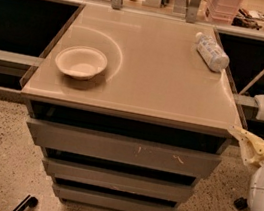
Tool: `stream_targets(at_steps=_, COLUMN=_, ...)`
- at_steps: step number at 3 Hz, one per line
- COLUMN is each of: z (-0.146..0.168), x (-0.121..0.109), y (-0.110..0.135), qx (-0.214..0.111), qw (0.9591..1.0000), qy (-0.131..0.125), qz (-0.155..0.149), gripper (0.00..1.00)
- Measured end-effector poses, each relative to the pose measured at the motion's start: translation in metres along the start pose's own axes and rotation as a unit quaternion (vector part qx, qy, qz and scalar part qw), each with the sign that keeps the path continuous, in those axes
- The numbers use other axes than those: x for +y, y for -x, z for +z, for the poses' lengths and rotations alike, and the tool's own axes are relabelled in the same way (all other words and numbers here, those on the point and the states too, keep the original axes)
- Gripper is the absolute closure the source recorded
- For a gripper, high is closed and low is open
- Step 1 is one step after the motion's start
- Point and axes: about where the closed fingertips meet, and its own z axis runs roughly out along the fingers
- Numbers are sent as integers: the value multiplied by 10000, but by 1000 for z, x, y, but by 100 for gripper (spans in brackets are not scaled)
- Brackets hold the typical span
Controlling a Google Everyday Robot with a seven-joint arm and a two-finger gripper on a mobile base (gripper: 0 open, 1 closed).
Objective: Open bottom drawer
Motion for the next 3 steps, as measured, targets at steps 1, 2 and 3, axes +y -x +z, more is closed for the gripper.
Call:
stream_targets(at_steps=1, z=0, x=0, y=0, qx=0, qw=10000, qy=0, qz=0, gripper=0)
stream_targets(at_steps=2, z=32, x=0, y=-1, qx=-38, qw=10000, qy=38, qz=24, gripper=0)
stream_targets(at_steps=3, z=131, x=37, y=2, qx=-307, qw=9977, qy=600, qz=118, gripper=0)
